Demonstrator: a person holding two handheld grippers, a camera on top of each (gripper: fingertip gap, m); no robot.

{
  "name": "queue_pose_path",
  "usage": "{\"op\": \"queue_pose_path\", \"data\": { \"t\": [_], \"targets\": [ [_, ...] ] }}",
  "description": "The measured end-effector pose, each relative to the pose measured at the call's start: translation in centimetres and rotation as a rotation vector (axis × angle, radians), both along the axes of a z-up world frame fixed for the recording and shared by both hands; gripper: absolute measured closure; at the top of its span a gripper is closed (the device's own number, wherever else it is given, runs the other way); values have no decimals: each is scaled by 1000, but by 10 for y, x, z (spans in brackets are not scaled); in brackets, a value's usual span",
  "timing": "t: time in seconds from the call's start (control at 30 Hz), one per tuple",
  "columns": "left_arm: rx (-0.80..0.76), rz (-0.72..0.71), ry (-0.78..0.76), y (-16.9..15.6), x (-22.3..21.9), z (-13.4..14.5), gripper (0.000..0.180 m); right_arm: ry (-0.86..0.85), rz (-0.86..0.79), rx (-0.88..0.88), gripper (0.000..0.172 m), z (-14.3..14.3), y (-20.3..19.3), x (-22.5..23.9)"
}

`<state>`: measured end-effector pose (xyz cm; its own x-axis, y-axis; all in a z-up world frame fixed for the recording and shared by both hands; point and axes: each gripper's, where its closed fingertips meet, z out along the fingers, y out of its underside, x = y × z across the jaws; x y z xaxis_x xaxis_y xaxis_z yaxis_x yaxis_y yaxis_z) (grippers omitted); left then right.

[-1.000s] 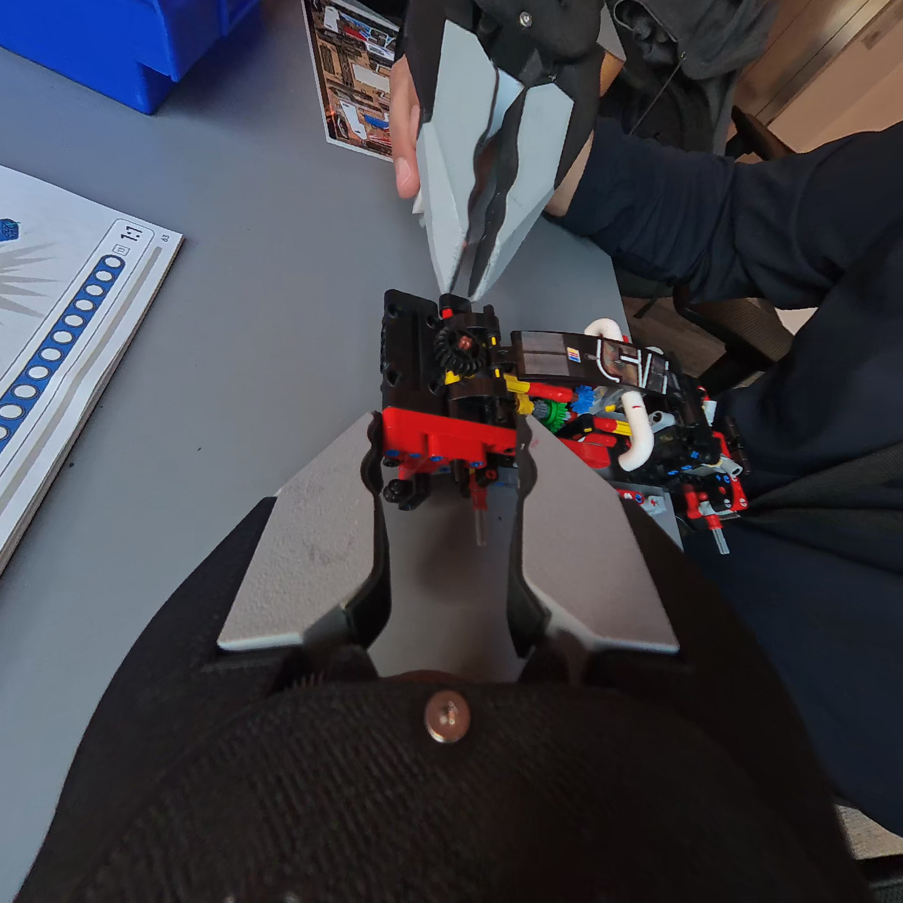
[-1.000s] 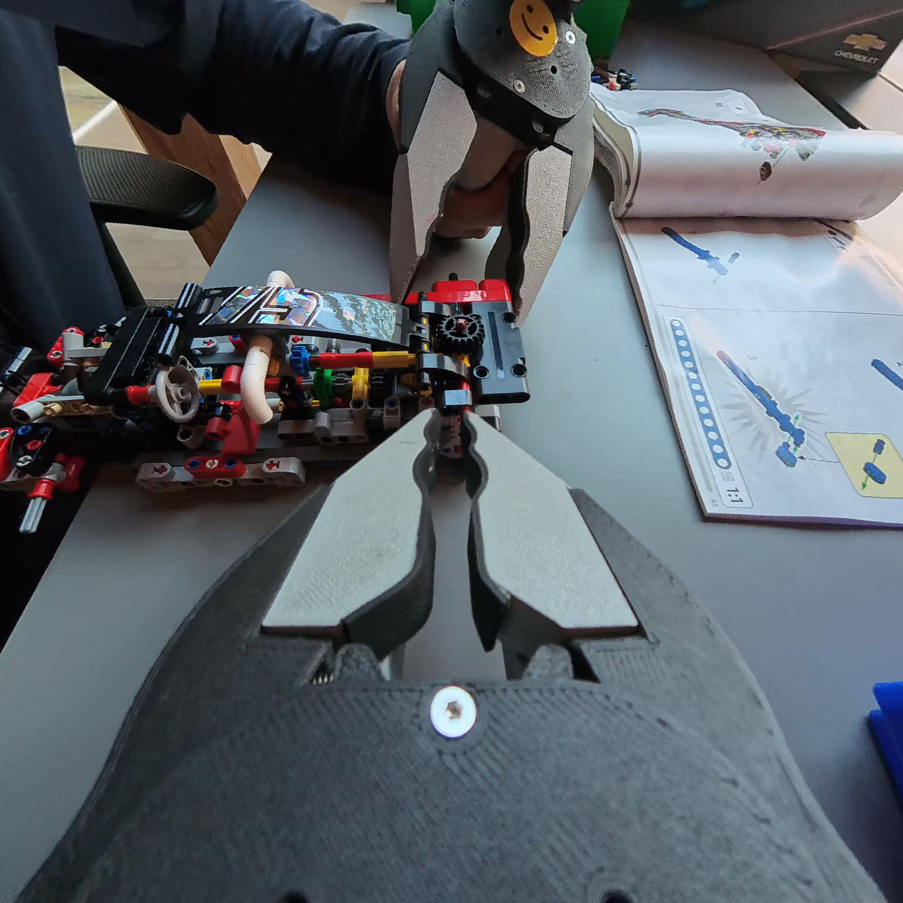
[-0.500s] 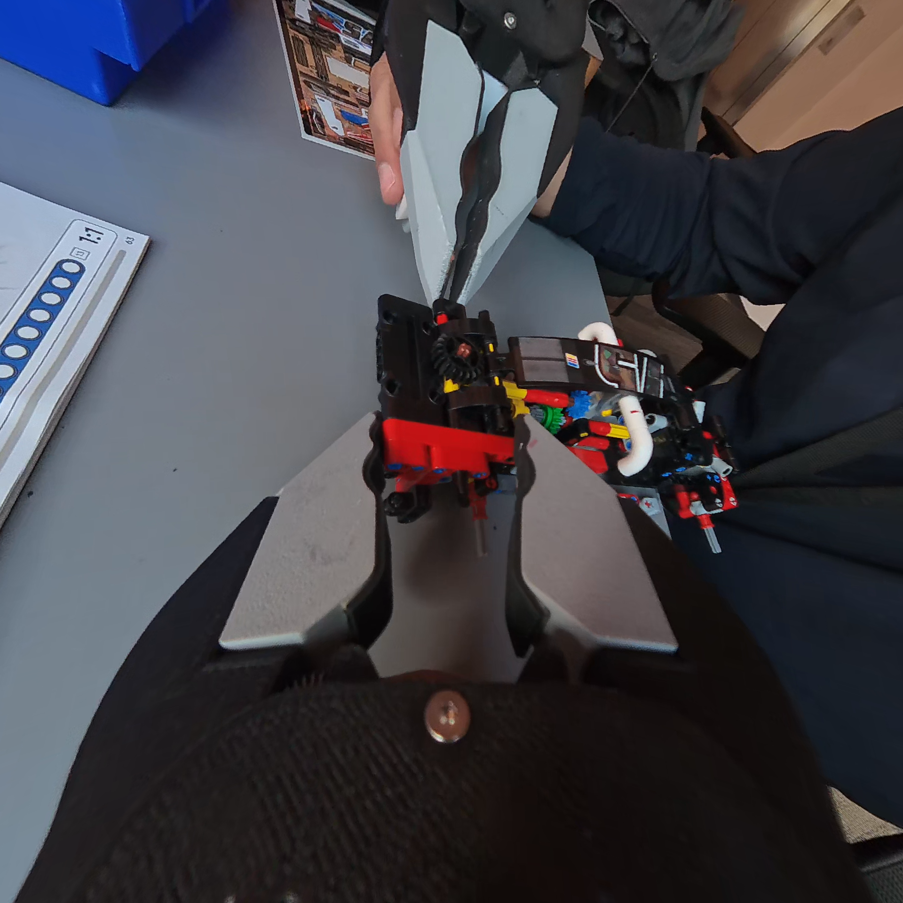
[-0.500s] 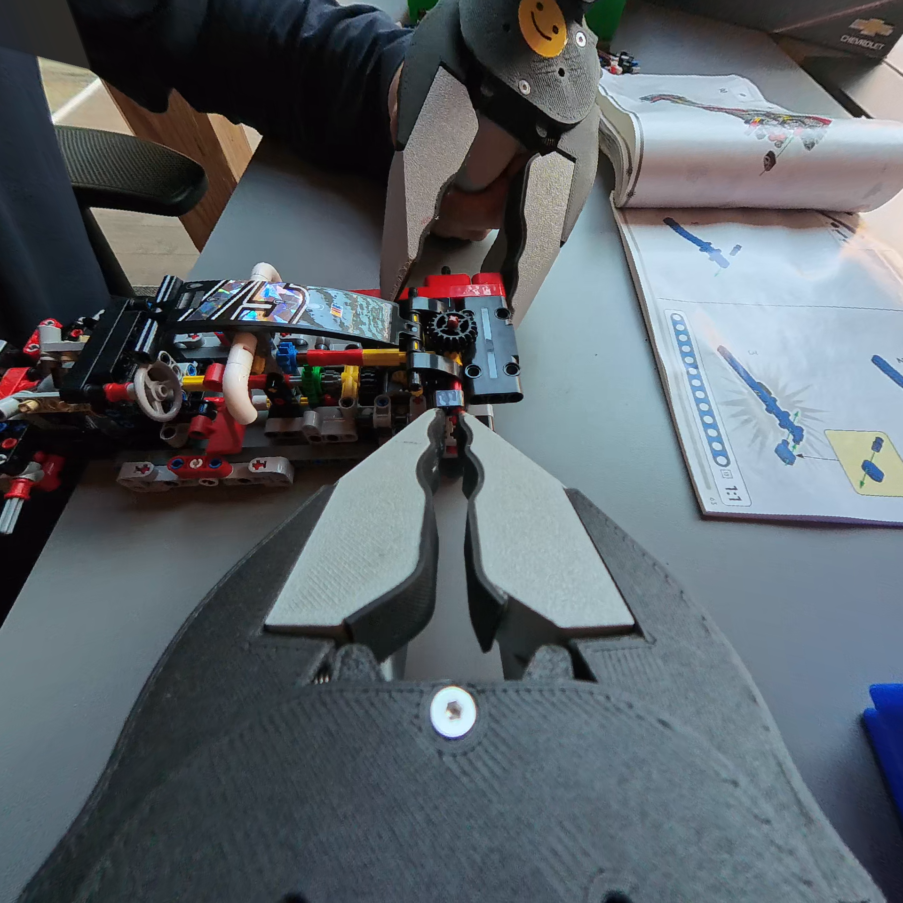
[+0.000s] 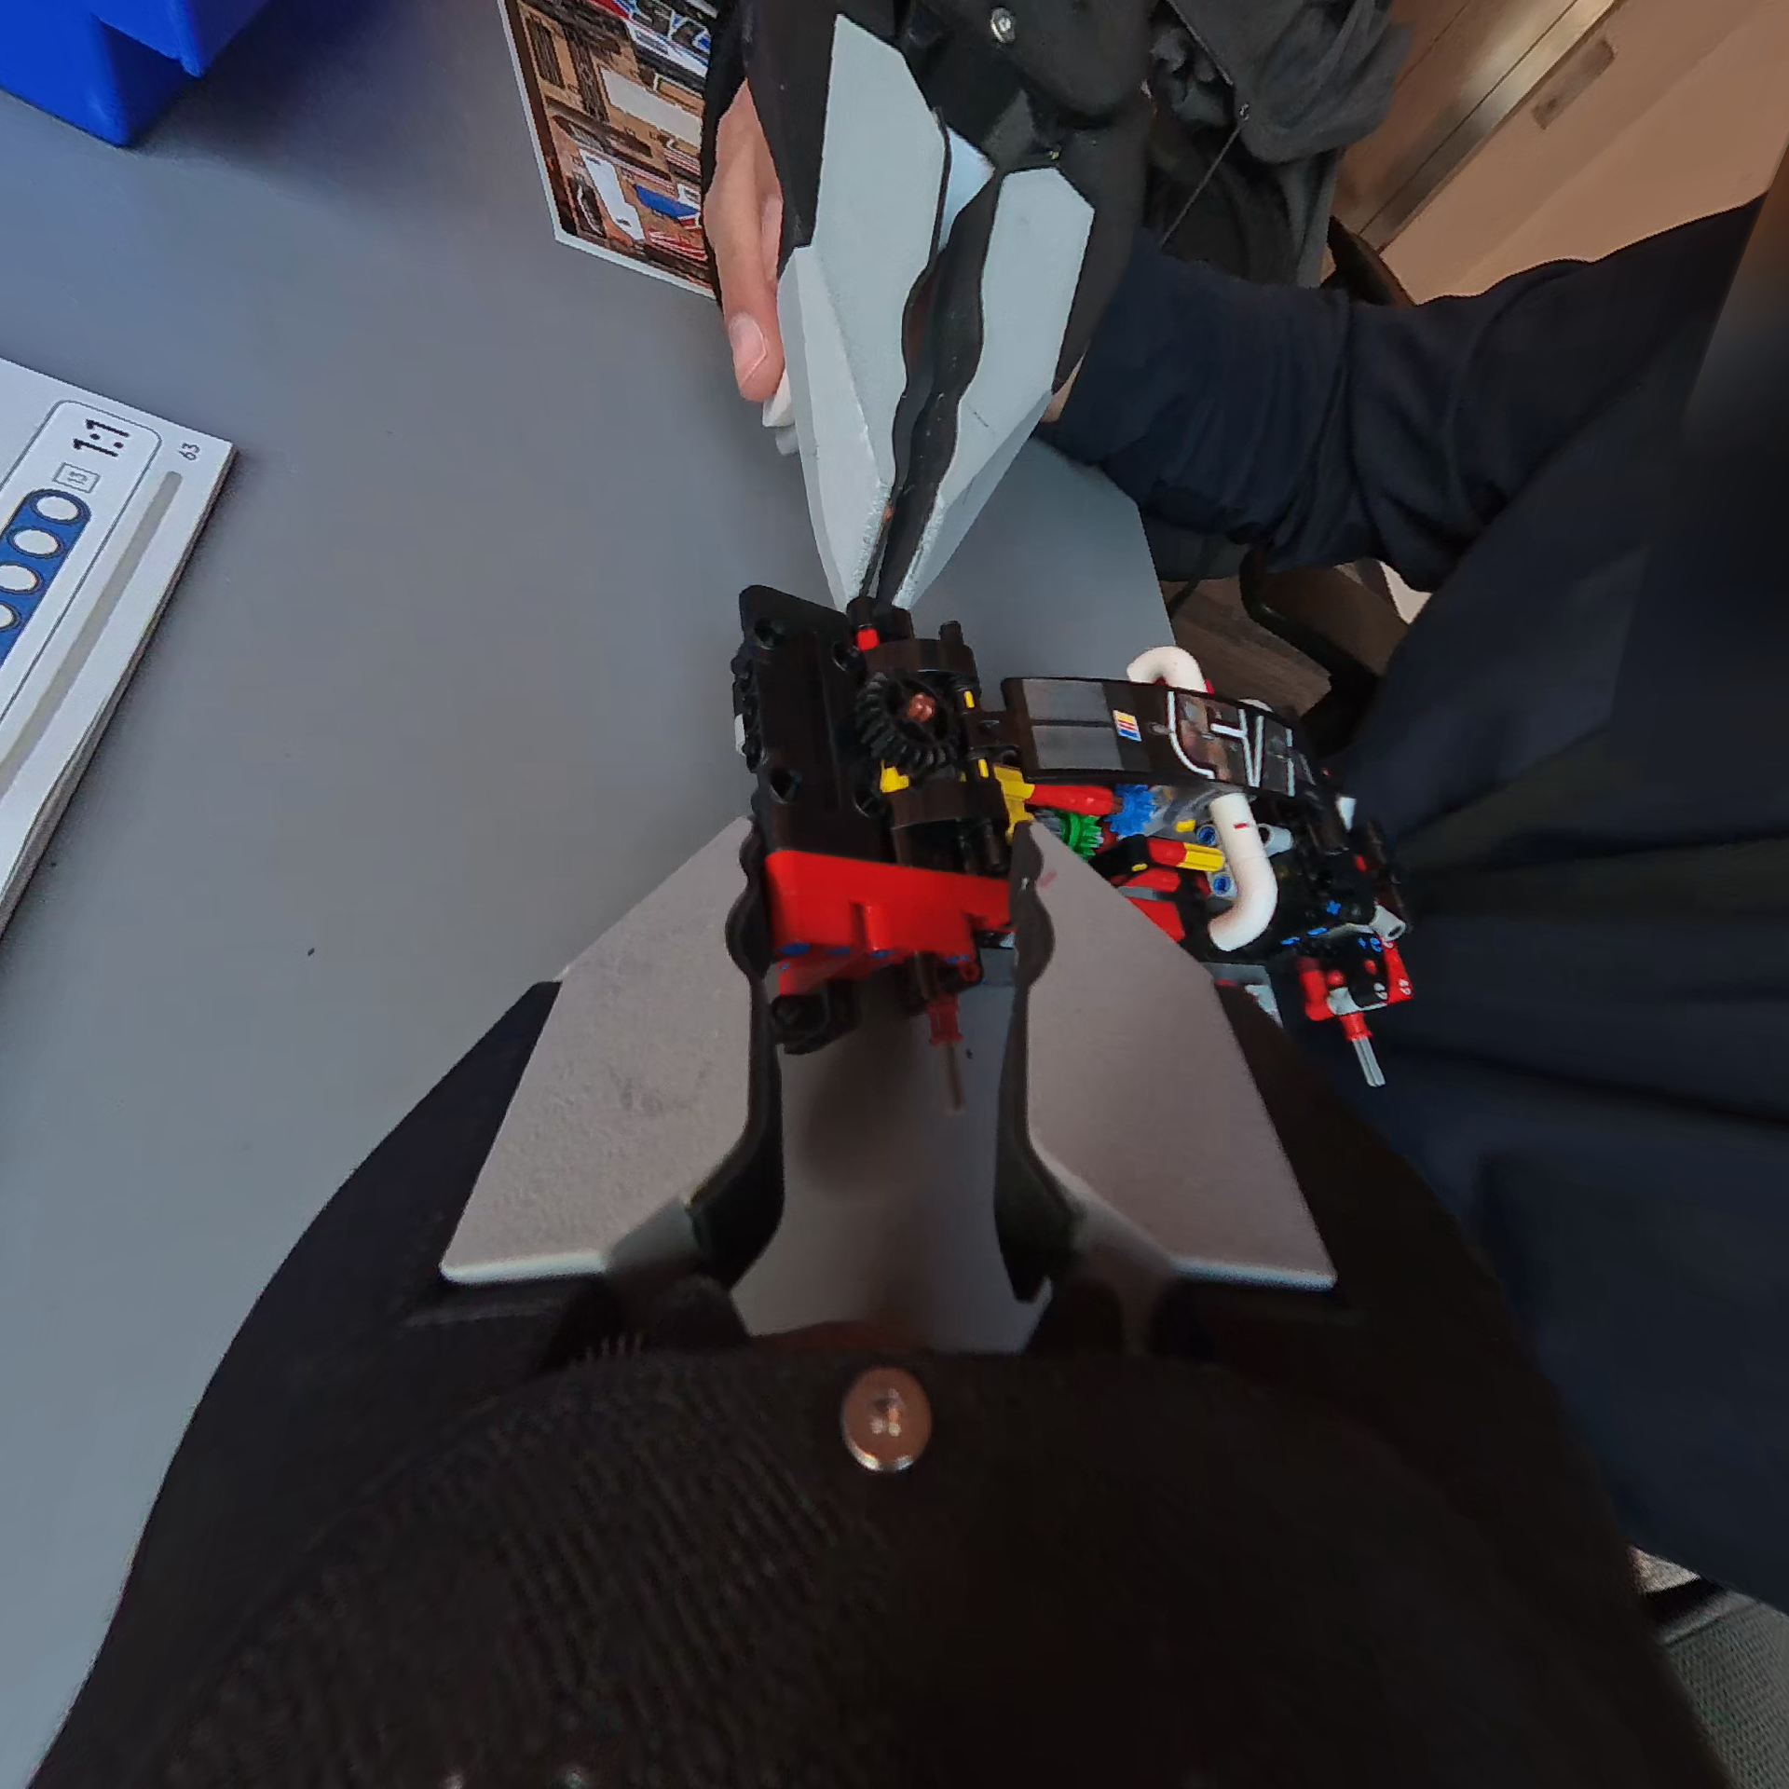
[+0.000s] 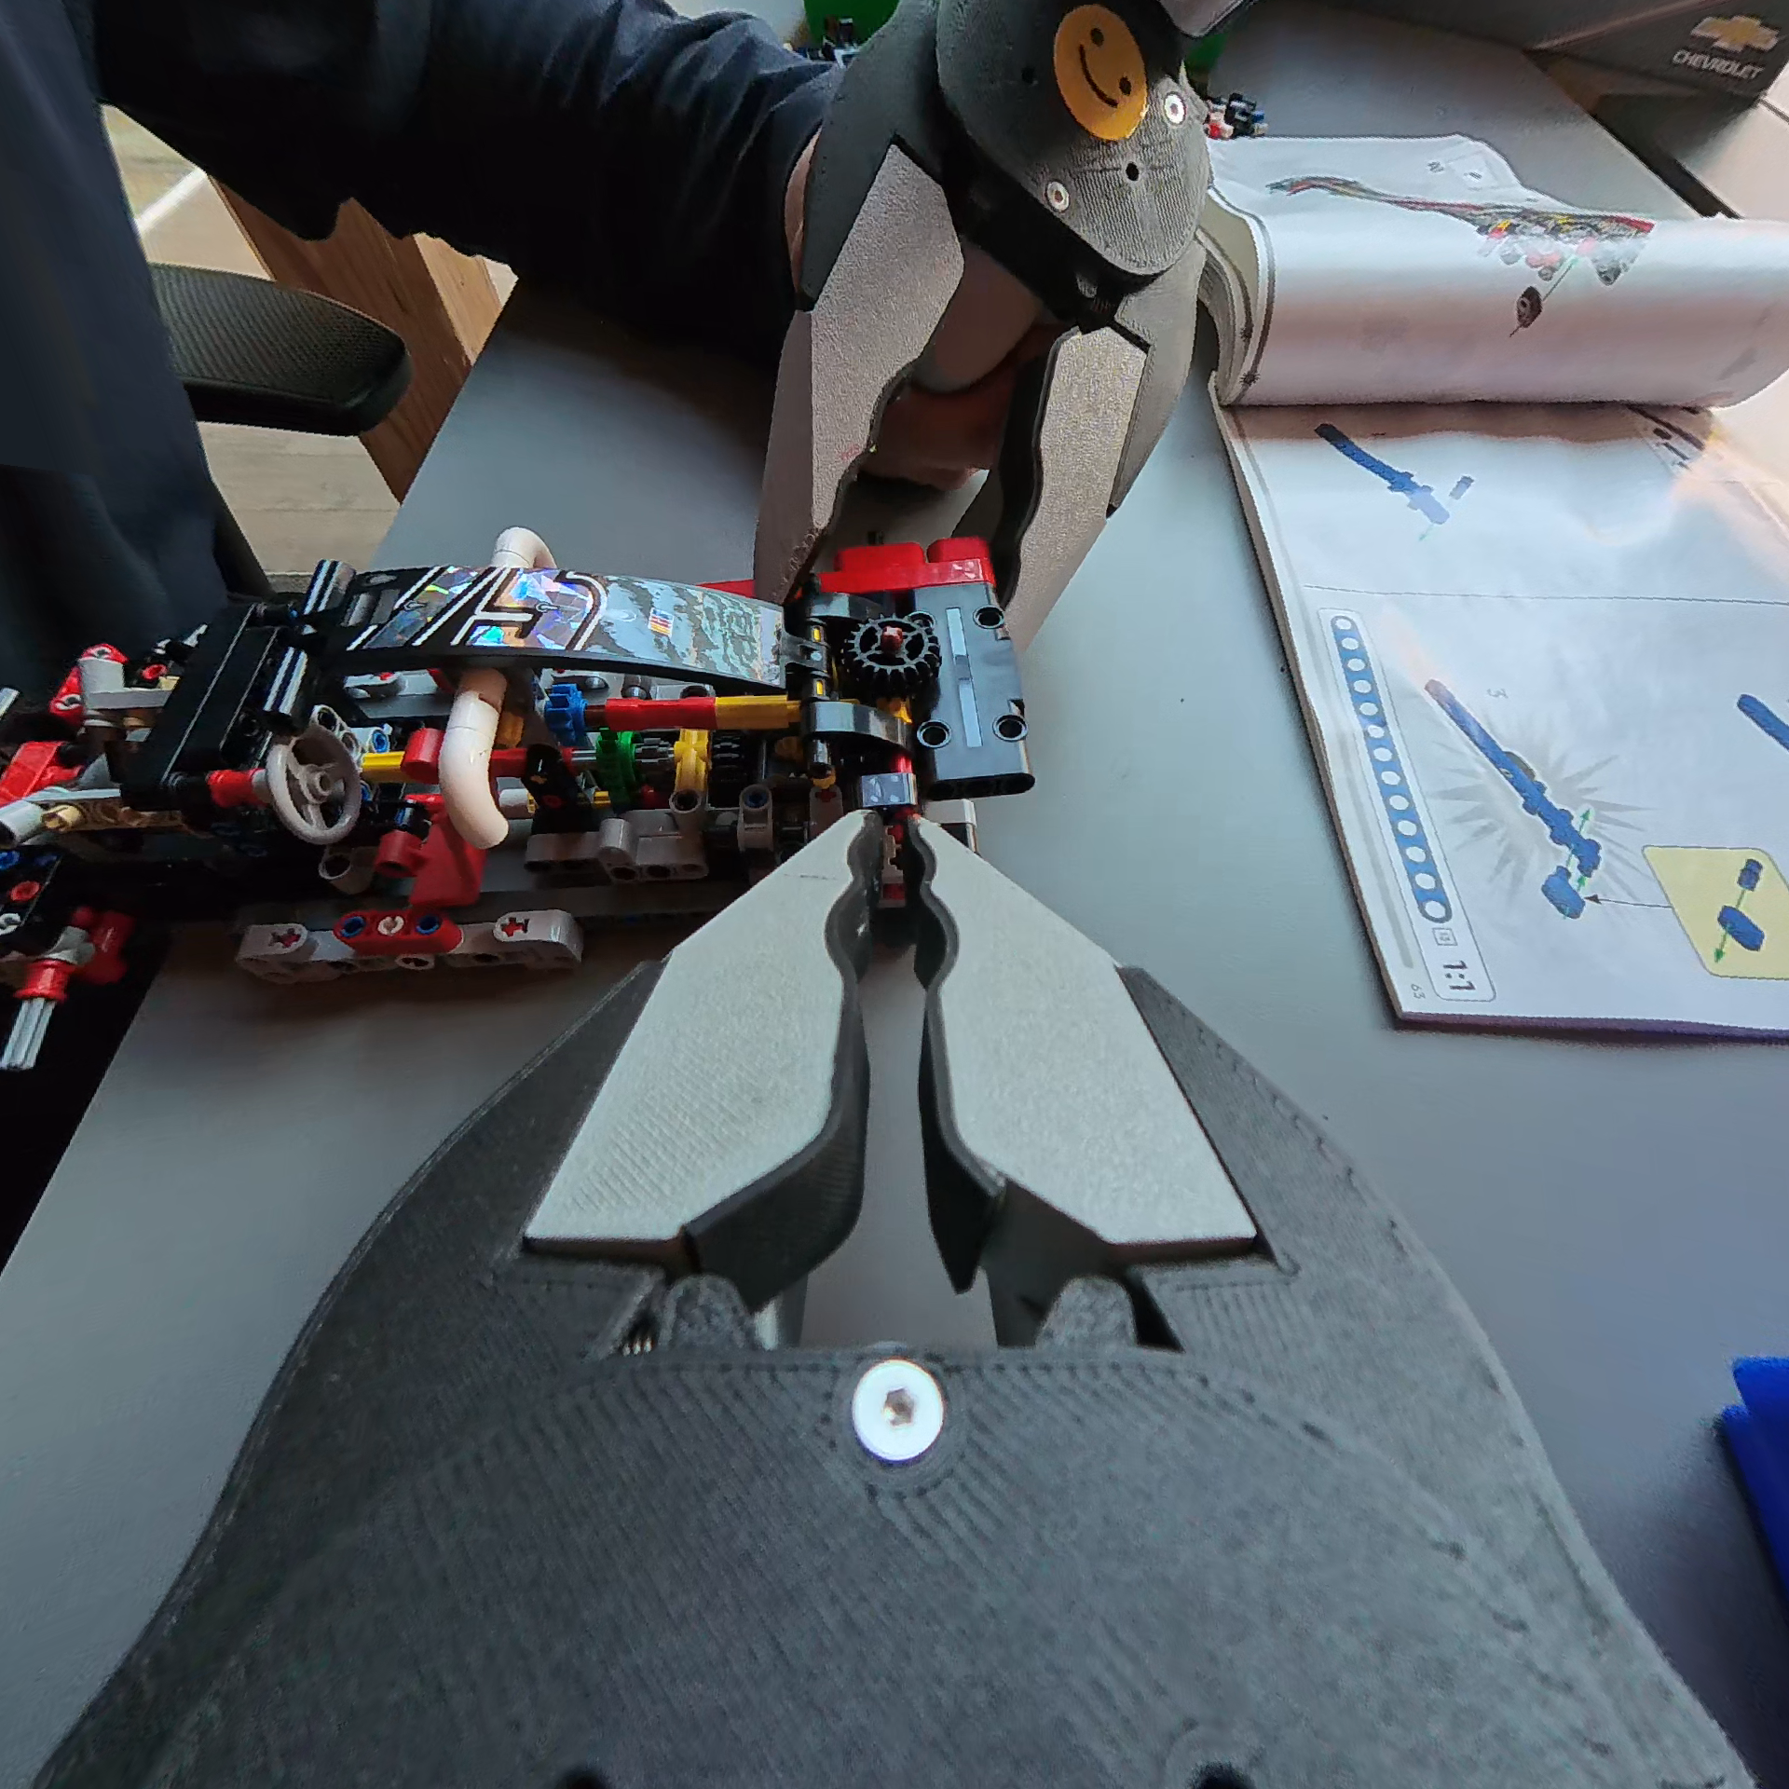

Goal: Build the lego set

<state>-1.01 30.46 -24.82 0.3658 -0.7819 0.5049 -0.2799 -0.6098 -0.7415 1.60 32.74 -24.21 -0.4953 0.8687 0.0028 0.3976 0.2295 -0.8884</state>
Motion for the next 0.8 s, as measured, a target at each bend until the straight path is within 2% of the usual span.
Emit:
{"op": "queue_pose_path", "data": {
  "t": [0.53,0.67,0.73,0.8],
  "targets": [
    [-39,-43,-3,-6,2,-1,134,-9,9,-18,171,0,-3,-2],
    [-19,-51,25,-9,3,-1,128,7,13,5,164,0,-3,-1],
    [-11,-52,47,-10,2,-2,125,15,27,3,155,1,-5,0],
    [6,-43,65,-9,0,-3,125,15,30,16,155,0,-6,-1]
  ]
}}
